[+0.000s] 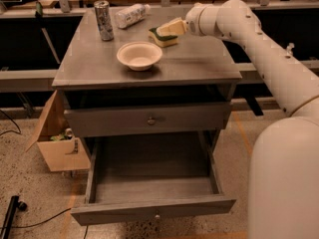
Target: Pick sponge from middle drawer and place on counter
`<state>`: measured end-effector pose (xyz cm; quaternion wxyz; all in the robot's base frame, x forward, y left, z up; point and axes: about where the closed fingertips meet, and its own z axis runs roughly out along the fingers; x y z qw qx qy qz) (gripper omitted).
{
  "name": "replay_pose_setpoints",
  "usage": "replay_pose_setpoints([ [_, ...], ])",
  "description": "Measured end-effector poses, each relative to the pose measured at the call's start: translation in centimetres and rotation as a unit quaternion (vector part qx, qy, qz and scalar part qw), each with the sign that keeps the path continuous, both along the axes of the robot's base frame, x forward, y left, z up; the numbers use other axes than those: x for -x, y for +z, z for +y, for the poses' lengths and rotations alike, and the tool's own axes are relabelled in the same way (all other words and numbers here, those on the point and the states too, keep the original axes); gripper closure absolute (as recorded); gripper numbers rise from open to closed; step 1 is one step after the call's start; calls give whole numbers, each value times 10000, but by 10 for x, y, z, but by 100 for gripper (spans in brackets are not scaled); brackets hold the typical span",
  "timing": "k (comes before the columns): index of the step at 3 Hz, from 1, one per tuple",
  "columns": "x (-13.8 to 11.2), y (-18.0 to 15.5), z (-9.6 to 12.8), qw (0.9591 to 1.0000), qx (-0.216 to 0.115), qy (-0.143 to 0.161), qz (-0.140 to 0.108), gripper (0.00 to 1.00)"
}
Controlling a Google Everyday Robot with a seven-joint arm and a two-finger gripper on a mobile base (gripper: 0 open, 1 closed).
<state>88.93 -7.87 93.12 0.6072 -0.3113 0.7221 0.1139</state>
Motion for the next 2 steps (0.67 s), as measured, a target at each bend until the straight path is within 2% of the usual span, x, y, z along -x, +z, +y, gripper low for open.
replay_pose_setpoints([
  [1, 28, 19, -36, 9992, -40, -372, -112, 0],
  [2, 37, -12, -25, 9995, 64, -294, 111, 0],
])
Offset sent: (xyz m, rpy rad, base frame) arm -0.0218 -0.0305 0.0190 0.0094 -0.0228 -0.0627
